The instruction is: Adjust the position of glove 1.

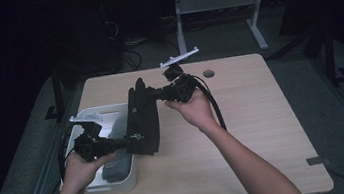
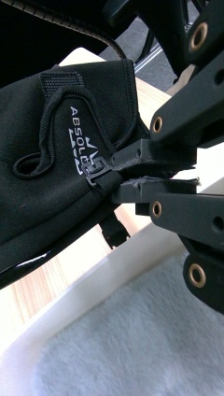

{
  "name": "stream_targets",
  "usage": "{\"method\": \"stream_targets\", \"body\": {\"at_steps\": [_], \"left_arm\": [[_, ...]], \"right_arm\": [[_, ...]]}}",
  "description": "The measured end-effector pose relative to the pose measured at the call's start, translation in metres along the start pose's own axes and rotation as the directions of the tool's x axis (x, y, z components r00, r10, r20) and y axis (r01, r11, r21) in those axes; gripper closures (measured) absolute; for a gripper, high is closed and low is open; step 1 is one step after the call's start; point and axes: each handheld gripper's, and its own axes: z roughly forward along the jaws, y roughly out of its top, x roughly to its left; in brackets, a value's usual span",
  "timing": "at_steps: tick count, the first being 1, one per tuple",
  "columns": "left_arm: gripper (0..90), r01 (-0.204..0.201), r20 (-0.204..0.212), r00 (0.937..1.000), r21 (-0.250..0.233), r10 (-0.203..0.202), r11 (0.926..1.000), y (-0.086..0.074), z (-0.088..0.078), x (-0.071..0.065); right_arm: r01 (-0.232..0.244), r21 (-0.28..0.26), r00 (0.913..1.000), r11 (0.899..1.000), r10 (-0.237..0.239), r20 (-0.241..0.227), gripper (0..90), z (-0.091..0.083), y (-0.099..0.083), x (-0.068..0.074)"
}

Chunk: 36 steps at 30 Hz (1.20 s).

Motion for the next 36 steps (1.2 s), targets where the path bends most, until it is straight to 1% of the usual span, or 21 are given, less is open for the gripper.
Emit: {"method": "stream_targets", "body": {"at_steps": [3, 4, 9, 11, 14, 17, 19, 23, 25, 33, 36], "left_arm": [[84.8, 0.008, -0.003, 1.0, -0.007, -0.008, 0.9999, -0.002, -0.006, 0.005], [84.8, 0.018, -0.005, 0.9998, -0.01, -0.018, 0.9998, -0.003, -0.007, 0.005], [84.8, 0.023, -0.019, 0.9996, -0.009, -0.023, 0.9997, -0.007, -0.014, 0.01], [84.8, 0.025, -0.024, 0.9994, -0.011, -0.026, 0.9996, -0.008, -0.016, 0.012], [84.8, 0.027, -0.03, 0.9992, -0.012, -0.028, 0.9996, -0.01, -0.018, 0.016], [84.8, 0.04, -0.034, 0.9986, -0.017, -0.041, 0.999, -0.013, -0.021, 0.02], [84.8, 0.047, -0.037, 0.9982, -0.018, -0.048, 0.9987, -0.015, -0.023, 0.022], [84.8, 0.057, -0.041, 0.9975, -0.024, -0.058, 0.9981, -0.018, -0.027, 0.026], [84.7, 0.067, -0.045, 0.9966, -0.029, -0.068, 0.9973, -0.021, -0.03, 0.028], [84.8, 0.085, -0.061, 0.9944, -0.023, -0.086, 0.9961, -0.029, -0.037, 0.034], [84.8, 0.085, -0.065, 0.9942, -0.017, -0.086, 0.9962, -0.032, -0.039, 0.036]], "right_arm": [[0.007, -0.003, 1.0, 1.0, -0.007, -0.005, 83.0, 0.005, 0.003, 0.002], [0.007, -0.003, 0.9999, 1.0, -0.007, -0.008, 83.0, 0.007, 0.003, 0.003], [-0.004, -0.001, 0.9997, 1.0, 0.004, -0.023, 83.0, 0.017, 0.005, 0.005], [0.004, -0.003, 0.9997, 1.0, -0.004, -0.025, 83.0, 0.021, 0.006, 0.006], [0.001, -0.008, 0.9995, 1.0, -0.001, -0.032, 83.0, 0.027, 0.006, 0.006], [-0.003, -0.01, 0.9993, 1.0, 0.003, -0.037, 82.9, 0.032, 0.006, 0.007], [0.003, -0.005, 0.9994, 1.0, -0.003, -0.035, 82.9, 0.035, 0.006, 0.008], [-0.004, -0.004, 0.999, 1.0, 0.004, -0.046, 83.0, 0.042, 0.007, 0.011], [0.001, -0.003, 0.9989, 1.0, -0.001, -0.046, 82.9, 0.045, 0.007, 0.011], [-0.005, 0.006, 0.9979, 1.0, 0.005, -0.064, 82.8, 0.06, 0.008, 0.017], [-0.006, 0.014, 0.9974, 1.0, 0.007, -0.072, 82.8, 0.066, 0.007, 0.018]]}}
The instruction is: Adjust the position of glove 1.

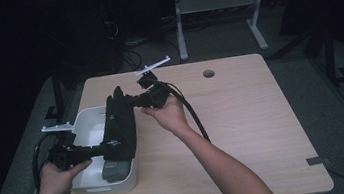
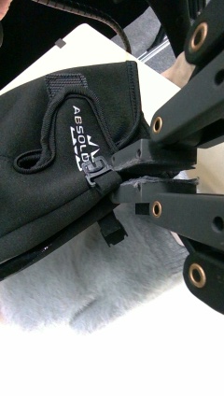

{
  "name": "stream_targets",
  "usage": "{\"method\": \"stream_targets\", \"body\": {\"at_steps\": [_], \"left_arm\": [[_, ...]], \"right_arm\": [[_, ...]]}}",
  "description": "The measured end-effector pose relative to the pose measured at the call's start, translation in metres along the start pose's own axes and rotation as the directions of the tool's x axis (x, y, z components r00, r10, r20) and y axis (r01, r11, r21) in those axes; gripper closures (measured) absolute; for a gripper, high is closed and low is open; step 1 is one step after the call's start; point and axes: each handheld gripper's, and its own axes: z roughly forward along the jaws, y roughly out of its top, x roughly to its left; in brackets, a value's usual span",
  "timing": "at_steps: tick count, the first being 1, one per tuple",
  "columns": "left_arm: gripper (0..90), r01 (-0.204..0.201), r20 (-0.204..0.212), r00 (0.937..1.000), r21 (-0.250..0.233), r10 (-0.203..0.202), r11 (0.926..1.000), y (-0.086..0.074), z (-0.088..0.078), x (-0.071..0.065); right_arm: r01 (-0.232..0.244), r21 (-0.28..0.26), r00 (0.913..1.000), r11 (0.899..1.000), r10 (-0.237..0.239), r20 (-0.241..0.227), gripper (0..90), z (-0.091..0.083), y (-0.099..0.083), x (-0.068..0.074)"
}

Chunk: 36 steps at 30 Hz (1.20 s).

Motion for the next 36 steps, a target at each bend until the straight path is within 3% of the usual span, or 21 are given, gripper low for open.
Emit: {"method": "stream_targets", "body": {"at_steps": [14, 36], "left_arm": [[84.8, 0.027, -0.02, 0.9994, 0.007, -0.026, 0.9996, -0.014, -0.008, 0.011], [84.2, 0.07, -0.026, 0.9974, 0.084, -0.068, 0.994, -0.031, 0.006, 0.025]], "right_arm": [[-0.008, 0.025, 0.9997, 1.0, 0.009, -0.021, 82.5, 0.022, -0.006, 0.003], [-0.039, 0.108, 0.9989, 0.993, 0.041, -0.022, 81.2, 0.053, -0.028, -0.008]]}}
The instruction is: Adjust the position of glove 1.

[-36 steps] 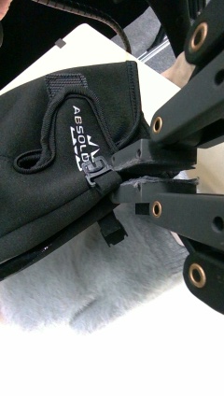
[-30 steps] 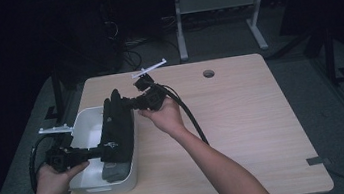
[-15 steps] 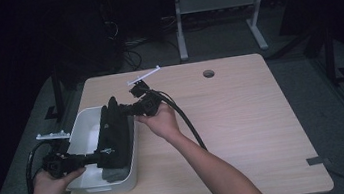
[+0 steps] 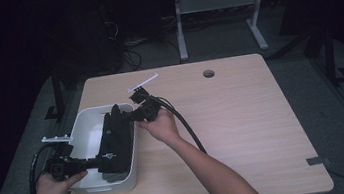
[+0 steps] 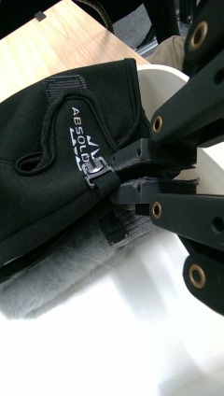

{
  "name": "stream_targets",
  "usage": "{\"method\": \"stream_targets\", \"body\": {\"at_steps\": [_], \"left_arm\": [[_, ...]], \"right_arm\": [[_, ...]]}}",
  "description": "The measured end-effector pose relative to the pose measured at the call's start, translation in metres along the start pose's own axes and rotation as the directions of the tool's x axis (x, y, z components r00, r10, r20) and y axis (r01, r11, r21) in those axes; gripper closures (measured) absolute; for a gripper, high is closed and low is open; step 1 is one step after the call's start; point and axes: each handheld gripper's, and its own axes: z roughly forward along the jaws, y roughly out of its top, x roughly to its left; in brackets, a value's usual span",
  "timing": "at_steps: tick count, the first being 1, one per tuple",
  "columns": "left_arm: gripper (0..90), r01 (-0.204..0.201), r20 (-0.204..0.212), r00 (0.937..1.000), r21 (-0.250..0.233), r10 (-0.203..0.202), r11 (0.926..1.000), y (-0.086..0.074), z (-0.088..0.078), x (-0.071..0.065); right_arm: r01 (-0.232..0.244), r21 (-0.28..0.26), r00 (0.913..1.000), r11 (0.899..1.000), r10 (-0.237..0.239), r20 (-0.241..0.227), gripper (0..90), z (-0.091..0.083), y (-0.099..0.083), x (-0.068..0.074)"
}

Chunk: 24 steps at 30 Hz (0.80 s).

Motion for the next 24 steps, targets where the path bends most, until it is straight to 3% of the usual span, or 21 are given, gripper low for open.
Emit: {"method": "stream_targets", "body": {"at_steps": [8, 16, 24], "left_arm": [[78.9, -0.002, 0.014, 0.9999, -0.013, 0.002, 0.9999, 0.001, 0.0, 0.001], [69.2, 0.005, 0.0, 1.0, -0.023, -0.005, 0.9997, 0.004, -0.002, 0.002], [68.0, 0.002, -0.008, 1.0, -0.053, -0.002, 0.9986, 0.008, -0.008, 0.0]], "right_arm": [[-0.003, 0.011, 0.9996, 1.0, 0.002, 0.027, 75.4, 0.0, -0.002, -0.005], [-0.009, -0.005, 0.9993, 1.0, 0.009, 0.037, 68.7, -0.01, 0.0, -0.007], [0.002, -0.018, 0.9986, 1.0, -0.001, 0.053, 66.7, -0.022, 0.0, -0.008]]}}
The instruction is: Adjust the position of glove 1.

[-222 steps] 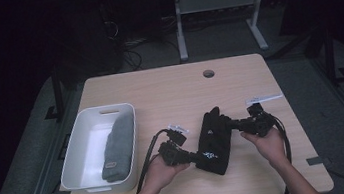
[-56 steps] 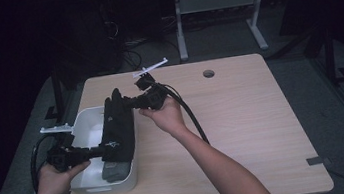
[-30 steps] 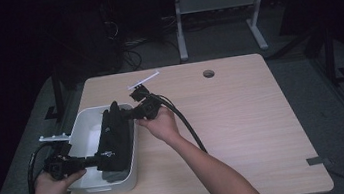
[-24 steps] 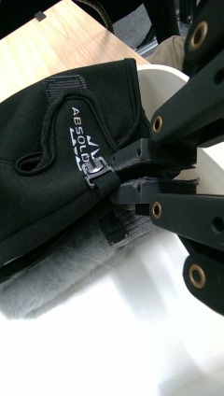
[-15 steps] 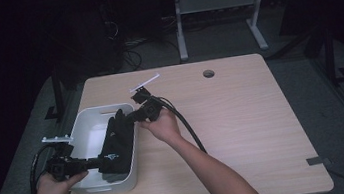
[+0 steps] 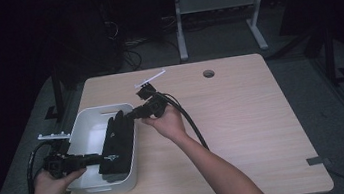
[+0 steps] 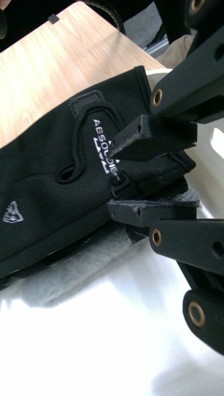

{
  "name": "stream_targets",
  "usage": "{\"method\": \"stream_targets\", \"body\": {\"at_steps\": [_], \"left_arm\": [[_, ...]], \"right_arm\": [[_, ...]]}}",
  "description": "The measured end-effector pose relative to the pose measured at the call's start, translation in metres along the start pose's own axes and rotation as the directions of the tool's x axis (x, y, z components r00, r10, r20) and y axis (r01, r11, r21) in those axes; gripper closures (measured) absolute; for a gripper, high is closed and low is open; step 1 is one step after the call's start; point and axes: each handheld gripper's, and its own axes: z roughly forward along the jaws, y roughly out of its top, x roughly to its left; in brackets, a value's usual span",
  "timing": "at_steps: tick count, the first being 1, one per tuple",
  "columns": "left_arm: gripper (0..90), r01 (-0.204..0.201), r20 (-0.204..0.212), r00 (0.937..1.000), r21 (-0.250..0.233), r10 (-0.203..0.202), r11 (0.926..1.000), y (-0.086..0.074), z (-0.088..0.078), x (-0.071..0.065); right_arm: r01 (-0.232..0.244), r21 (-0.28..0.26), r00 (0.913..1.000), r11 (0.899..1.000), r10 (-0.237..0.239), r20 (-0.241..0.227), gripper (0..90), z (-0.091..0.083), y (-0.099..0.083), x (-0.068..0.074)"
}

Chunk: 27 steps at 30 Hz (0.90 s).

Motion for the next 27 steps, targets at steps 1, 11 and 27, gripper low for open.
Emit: {"method": "stream_targets", "body": {"at_steps": [1, 11, 27], "left_arm": [[68.0, -0.002, -0.001, 1.0, -0.001, 0.002, 1.0, 0.001, -0.001, -0.001], [67.8, -0.031, -0.001, 0.9995, -0.016, 0.031, 0.9994, 0.012, -0.002, -0.011], [65.8, -0.07, 0.021, 0.9972, -0.035, 0.071, 0.9969, 0.03, 0.005, -0.033]], "right_arm": [[-0.005, -0.003, 1.0, 1.0, 0.005, 0.0, 66.2, -0.001, 0.0, 0.0], [-0.019, -0.032, 0.9995, 0.999, 0.02, 0.025, 63.1, -0.024, -0.002, -0.009], [-0.027, -0.081, 0.9991, 0.996, 0.03, 0.03, 52.1, -0.059, -0.01, -0.022]]}}
